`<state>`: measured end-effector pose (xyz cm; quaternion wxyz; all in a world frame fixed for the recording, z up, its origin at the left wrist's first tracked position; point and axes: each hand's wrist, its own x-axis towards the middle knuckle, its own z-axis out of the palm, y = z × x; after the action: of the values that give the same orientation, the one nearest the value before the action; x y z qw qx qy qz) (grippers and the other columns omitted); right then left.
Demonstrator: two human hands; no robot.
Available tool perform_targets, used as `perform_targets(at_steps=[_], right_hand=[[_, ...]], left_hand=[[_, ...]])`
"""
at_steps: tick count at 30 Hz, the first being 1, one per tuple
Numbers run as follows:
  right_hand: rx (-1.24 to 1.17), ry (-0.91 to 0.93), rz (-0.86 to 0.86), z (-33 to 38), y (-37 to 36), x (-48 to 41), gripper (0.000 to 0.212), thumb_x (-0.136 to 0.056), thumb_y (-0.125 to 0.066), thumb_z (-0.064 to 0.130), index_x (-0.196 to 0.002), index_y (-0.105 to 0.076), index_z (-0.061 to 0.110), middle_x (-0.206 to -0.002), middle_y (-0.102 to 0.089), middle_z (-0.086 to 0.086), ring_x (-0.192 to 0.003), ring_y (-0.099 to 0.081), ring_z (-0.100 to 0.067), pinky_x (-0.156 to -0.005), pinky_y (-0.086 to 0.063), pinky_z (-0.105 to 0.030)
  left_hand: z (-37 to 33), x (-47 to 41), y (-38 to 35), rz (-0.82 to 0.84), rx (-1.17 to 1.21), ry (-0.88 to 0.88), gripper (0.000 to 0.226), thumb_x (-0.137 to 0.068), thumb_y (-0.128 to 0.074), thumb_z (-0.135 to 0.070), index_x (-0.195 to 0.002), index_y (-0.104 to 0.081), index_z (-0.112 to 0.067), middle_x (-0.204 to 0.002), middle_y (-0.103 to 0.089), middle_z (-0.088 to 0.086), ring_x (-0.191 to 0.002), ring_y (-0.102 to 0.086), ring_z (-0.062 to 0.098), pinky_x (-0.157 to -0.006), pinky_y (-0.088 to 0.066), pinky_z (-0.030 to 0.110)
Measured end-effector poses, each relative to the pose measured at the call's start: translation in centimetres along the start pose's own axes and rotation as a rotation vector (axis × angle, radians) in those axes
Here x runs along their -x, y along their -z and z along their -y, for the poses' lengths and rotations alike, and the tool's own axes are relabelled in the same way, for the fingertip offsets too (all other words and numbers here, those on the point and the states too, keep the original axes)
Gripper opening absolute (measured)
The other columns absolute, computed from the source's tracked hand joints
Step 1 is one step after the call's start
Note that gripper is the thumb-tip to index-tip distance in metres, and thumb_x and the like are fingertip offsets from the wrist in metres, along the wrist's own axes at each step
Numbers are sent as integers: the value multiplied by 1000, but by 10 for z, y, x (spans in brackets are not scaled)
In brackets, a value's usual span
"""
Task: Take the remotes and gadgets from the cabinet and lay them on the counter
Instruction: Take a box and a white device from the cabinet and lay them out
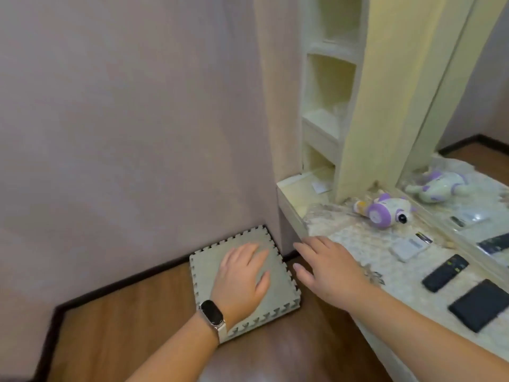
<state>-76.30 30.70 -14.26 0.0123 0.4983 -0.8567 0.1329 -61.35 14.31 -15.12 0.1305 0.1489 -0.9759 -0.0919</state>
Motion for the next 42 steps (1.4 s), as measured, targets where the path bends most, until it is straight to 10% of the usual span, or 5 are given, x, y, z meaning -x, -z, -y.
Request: perform_targets(at_steps=[15, 42], right_hand=[[23, 543, 3, 327, -62, -112, 50, -85, -45, 50, -118, -64, 18, -111, -65, -1, -102, -61, -26, -80, -52, -38], [-254, 1323, 21, 648, -144, -307, 50, -86, -48, 50, -121, -65, 18, -122, -66, -5, -114, -59, -29, -94, -48, -40]], left_hand=[[244, 220, 117, -201, -155, 461, 40, -87, -51, -40, -120, -66, -22, -126, -64, -1, -121, -57, 20, -106, -38, 44], [457, 315, 229, -369, -488, 1083, 39, -86, -55, -38, -119, -65, -19, -122, -64, 1, -113, -56, 23, -100, -39, 39]])
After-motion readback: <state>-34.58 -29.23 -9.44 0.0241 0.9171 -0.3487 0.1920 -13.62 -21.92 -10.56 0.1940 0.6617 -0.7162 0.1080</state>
